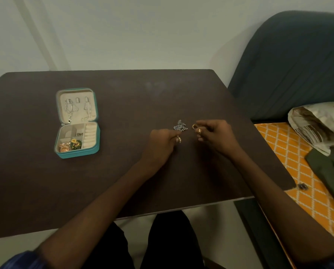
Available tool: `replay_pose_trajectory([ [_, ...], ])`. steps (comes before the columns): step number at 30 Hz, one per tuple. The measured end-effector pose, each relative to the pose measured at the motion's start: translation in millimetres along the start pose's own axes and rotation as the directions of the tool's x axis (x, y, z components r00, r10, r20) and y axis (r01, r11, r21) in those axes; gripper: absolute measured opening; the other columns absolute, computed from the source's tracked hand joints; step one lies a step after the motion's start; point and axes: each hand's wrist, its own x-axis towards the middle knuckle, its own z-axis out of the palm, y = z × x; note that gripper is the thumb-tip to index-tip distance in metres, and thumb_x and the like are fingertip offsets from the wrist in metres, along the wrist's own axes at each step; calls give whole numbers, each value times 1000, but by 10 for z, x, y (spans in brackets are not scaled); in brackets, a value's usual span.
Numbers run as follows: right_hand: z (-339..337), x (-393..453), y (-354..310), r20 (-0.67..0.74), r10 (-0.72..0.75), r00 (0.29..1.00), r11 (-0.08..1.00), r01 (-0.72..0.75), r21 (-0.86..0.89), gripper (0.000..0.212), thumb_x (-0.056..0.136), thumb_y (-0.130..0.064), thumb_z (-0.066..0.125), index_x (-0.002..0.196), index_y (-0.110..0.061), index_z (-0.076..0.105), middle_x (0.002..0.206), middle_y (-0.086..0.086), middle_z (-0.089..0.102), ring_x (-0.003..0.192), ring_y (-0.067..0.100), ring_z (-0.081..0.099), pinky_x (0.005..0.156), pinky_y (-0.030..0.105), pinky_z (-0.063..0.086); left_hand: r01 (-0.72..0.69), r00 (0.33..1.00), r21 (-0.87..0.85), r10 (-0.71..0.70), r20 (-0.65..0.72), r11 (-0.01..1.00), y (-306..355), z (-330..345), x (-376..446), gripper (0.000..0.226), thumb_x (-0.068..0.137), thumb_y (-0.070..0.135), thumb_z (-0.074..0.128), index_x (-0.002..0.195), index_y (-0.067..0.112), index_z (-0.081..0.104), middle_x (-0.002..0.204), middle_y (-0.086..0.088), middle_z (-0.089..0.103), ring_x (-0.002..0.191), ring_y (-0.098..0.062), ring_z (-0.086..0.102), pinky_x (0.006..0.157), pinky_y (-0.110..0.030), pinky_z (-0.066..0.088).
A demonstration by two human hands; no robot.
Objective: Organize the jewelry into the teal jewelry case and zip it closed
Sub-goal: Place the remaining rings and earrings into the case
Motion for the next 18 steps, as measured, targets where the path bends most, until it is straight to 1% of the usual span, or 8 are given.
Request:
replay_pose_trajectory([
  [3, 61, -32, -145, 5, 5, 1000, 996, -5, 93, 13, 84, 1, 59, 84, -10, 65, 67, 8, 65, 58, 14, 62, 65, 31, 57, 69, 997, -75, -71, -26, 995, -37, -121, -7, 17, 80, 17, 61, 87, 13, 76, 80, -4, 74, 66, -3, 60, 61, -10, 39],
  [5, 131, -65, -260, 11, -24, 1000, 995, 23, 95, 15, 82, 2, 60, 78, -12, 63, 61, 7, 62, 52, 11, 60, 60, 31, 55, 118, 989, -113, -127, -74, 987, -64, -208, -19, 16, 80, 15, 67, 91, 19, 77, 75, 3, 73, 58, 5, 53, 57, -3, 34],
  [7, 234, -99, -363, 15, -72, 997, 996, 70, 63, 14, 80, 0, 61, 76, -13, 63, 59, 5, 61, 51, 10, 58, 57, 32, 54, 153, 982, -125, -166, -96, 980, -99, -284, -43, 22, 81, 14, 66, 101, 17, 74, 86, 0, 74, 64, 7, 56, 62, 0, 36],
  [8, 301, -112, -409, 24, -91, 996, 995, 90, 52, 14, 79, -1, 62, 75, -14, 64, 59, 5, 62, 52, 11, 58, 56, 31, 54, 169, 980, -134, -181, -83, 977, -123, -321, -59, 24, 83, 11, 63, 106, 14, 72, 90, -3, 74, 70, 0, 61, 67, -4, 41],
  [10, 456, -128, -504, 54, -130, 990, 991, 128, 41, 14, 80, -2, 63, 75, -15, 66, 60, 5, 62, 54, 11, 58, 53, 28, 53, 228, 971, -175, -236, -26, 958, -161, -426, -112, 28, 86, 5, 56, 110, 9, 70, 81, -9, 72, 67, -12, 64, 72, -17, 50],
  [14, 765, -105, -677, 112, -209, 971, 978, 210, 2, 15, 84, -3, 61, 93, -8, 73, 61, -1, 61, 49, 0, 53, 51, 16, 47, 250, 968, -89, -249, 18, 964, -255, -674, -228, 22, 84, 4, 53, 90, 7, 74, 77, -11, 71, 73, -21, 67, 73, -28, 50],
  [16, 897, -67, -750, 133, -228, 964, 970, 237, -57, 22, 86, -4, 59, 105, -7, 70, 66, -14, 58, 51, -8, 52, 60, 13, 47, 250, 968, -11, -250, 26, 968, -322, -786, -275, 19, 86, 9, 54, 82, 4, 71, 79, -12, 70, 76, -23, 64, 71, -28, 45],
  [18, 1013, -51, -819, 175, -233, 957, 961, 254, -109, 25, 87, -6, 57, 110, -8, 68, 68, -23, 52, 58, -13, 48, 74, 21, 49, 254, 967, 28, -255, 29, 967, -415, -860, -316, 22, 87, 12, 53, 74, 0, 67, 76, -16, 67, 72, -26, 61, 65, -30, 41],
])
